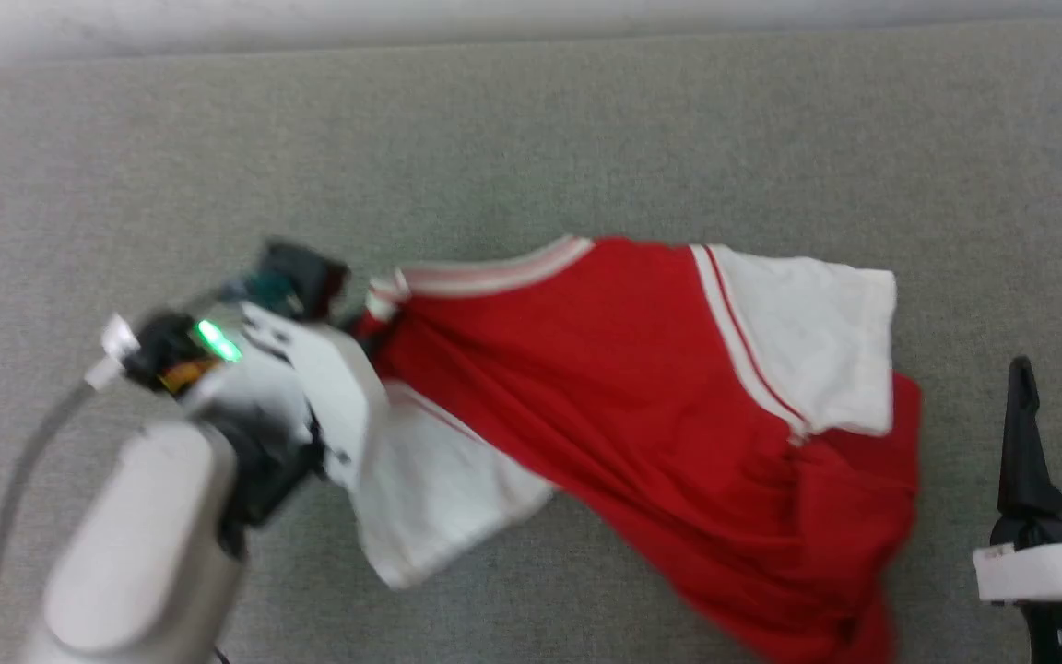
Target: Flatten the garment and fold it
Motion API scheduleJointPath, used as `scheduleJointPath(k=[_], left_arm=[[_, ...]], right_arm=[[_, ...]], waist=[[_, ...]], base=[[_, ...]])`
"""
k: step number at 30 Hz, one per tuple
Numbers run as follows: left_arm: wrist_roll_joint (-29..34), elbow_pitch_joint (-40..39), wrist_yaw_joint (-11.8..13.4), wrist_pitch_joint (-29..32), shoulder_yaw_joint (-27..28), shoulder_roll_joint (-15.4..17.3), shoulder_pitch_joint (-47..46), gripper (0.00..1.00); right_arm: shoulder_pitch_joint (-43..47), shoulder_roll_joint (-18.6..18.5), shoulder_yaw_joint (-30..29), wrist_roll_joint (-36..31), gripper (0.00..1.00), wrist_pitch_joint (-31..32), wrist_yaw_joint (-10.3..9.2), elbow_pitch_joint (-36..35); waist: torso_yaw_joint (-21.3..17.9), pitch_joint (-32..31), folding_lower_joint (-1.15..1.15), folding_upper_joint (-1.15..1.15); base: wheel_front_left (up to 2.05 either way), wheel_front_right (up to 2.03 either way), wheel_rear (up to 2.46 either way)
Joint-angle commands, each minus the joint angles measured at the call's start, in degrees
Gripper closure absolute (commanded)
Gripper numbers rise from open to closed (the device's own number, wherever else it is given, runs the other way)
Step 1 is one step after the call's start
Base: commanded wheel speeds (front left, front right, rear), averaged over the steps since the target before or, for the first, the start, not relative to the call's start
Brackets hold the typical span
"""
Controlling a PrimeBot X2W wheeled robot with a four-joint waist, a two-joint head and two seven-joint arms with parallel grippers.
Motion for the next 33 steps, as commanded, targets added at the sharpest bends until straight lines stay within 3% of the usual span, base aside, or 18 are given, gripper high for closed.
scheduleJointPath(k=[1,7,14,15,16,17,25,29,33], left_arm=[[-0.6,0.3,-0.4,-0.4,0.4,2.0,-3.7,1.00],[-5.4,2.7,-0.6,-1.1,-4.0,10.1,-16.2,1.00],[-8.4,11.9,-0.6,-6.4,-4.8,9.7,-22.1,1.00],[-8.9,13.0,-0.6,-7.2,-4.7,9.3,-22.2,0.82],[-9.1,14.0,-0.6,-8.3,-4.4,8.8,-22.3,0.31],[-9.3,14.7,-0.5,-9.4,-4.2,8.4,-22.5,0.00],[-12.9,12.3,0.9,-17.4,0.5,6.5,-20.8,0.00],[-14.2,7.2,3.7,-18.1,2.5,7.1,-14.7,0.00],[-14.5,2.5,7.8,-13.8,2.4,8.6,-6.8,0.00]], right_arm=[[-1.6,0.1,0.0,-0.3,0.00,0.0,-0.04,-0.6],[-3.9,0.1,0.1,-0.8,0.00,0.3,-0.04,-1.9],[-6.3,0.1,1.0,-1.1,0.00,0.0,-0.04,-1.9],[-6.6,0.1,1.1,-1.2,0.00,0.0,-0.04,-1.7],[-6.9,0.1,1.2,-1.3,0.00,0.1,-0.04,-1.5],[-7.1,0.1,1.2,-1.5,0.00,0.1,-0.04,-1.3],[-7.1,0.1,1.6,-1.4,0.00,-0.1,-0.04,1.8],[-5.6,0.1,1.7,-0.6,0.00,-0.5,-0.04,4.0],[-3.8,0.1,1.3,-0.1,0.00,-0.7,-0.04,5.4]], waist=[[-1.6,3.2,-0.01,-0.01],[-4.0,9.4,-0.01,-0.01],[-4.9,13.4,-0.01,-0.01],[-4.7,13.5,-0.01,-0.01],[-4.5,13.6,-0.01,-0.01],[-4.2,13.5,-0.01,-0.01],[-0.9,7.7,-0.01,-0.01],[0.7,3.1,-0.01,-0.01],[2.3,0.1,-0.01,-0.01]], base=[[0.00,0.00,0.00],[0.00,0.00,0.00],[0.00,0.00,0.00],[0.00,0.00,0.00],[0.00,0.00,0.00],[0.00,0.00,0.00],[0.00,0.00,0.00],[0.00,0.00,0.00],[0.00,0.00,0.00]])
